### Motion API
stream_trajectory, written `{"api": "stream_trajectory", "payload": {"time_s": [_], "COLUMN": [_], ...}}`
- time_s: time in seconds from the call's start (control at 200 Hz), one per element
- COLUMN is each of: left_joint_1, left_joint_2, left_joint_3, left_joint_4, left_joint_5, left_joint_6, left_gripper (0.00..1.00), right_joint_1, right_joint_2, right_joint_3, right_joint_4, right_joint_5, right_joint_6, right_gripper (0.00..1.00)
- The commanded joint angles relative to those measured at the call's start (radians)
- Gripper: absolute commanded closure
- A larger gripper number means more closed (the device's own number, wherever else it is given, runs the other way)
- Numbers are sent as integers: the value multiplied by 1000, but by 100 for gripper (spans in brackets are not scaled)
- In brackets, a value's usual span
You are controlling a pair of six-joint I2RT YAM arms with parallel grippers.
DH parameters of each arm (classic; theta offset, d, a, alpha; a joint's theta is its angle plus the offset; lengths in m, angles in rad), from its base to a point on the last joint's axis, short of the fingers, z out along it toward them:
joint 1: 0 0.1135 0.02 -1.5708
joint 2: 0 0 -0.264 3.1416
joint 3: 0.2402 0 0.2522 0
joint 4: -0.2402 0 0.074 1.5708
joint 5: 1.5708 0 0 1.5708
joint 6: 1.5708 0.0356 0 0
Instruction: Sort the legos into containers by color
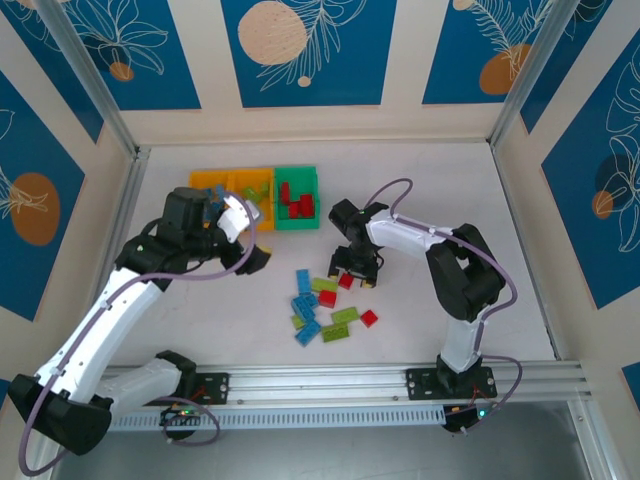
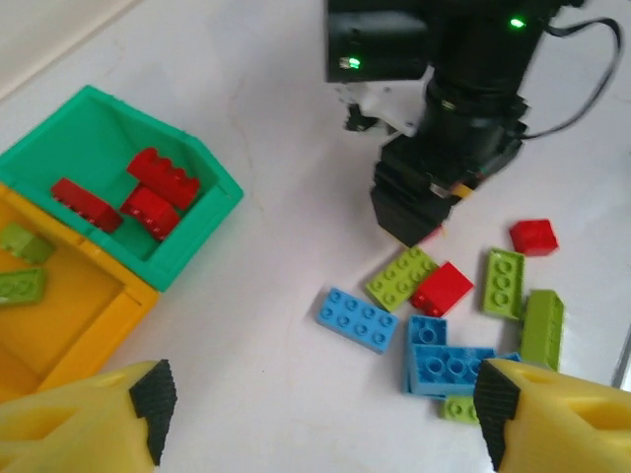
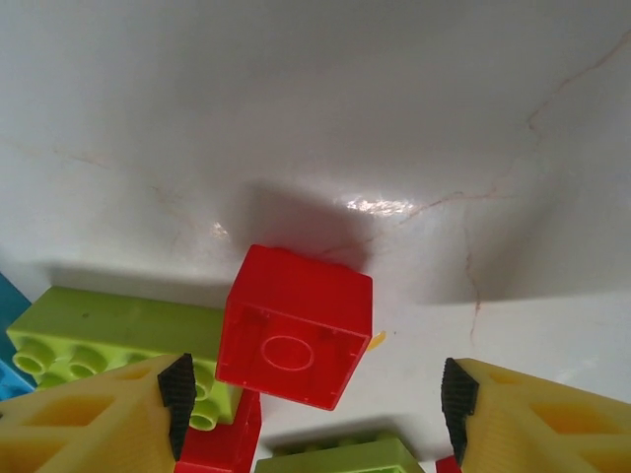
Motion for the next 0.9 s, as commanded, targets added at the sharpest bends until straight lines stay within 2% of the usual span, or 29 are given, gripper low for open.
{"api": "stream_trajectory", "payload": {"time_s": [0.0, 0.1, 0.21, 0.3, 0.375, 0.57, 0.725, 0.89], "left_joint_1": [-16, -30, -51, -67, -72, -77, -80, -89], "left_joint_2": [-24, -25, -28, -36, -45, -81, -35, -11], "left_joint_3": [-10, -13, -12, -23, -35, -102, -88, -82], "left_joint_4": [-33, -58, -102, -99, -74, 98, 167, 194], "left_joint_5": [41, 49, 88, 89, 80, 32, -116, -232], "left_joint_6": [166, 237, 330, 343, 324, 186, 13, -180], "left_gripper": [14, 6, 4, 0, 0, 0, 0, 0], "right_joint_1": [4, -4, -14, -27, -19, 24, 12, -17], "right_joint_2": [11, -6, -58, -117, -167, -167, 5, 247], "right_joint_3": [-12, -34, -48, -42, -10, 158, 371, 655], "right_joint_4": [-9, 16, 31, 39, 44, 131, 190, 203], "right_joint_5": [11, 6, 28, 30, 57, 128, 176, 112], "right_joint_6": [36, 39, 33, 17, -10, -136, -265, -341], "right_gripper": [38, 48, 58, 66, 67, 67, 67, 63]}}
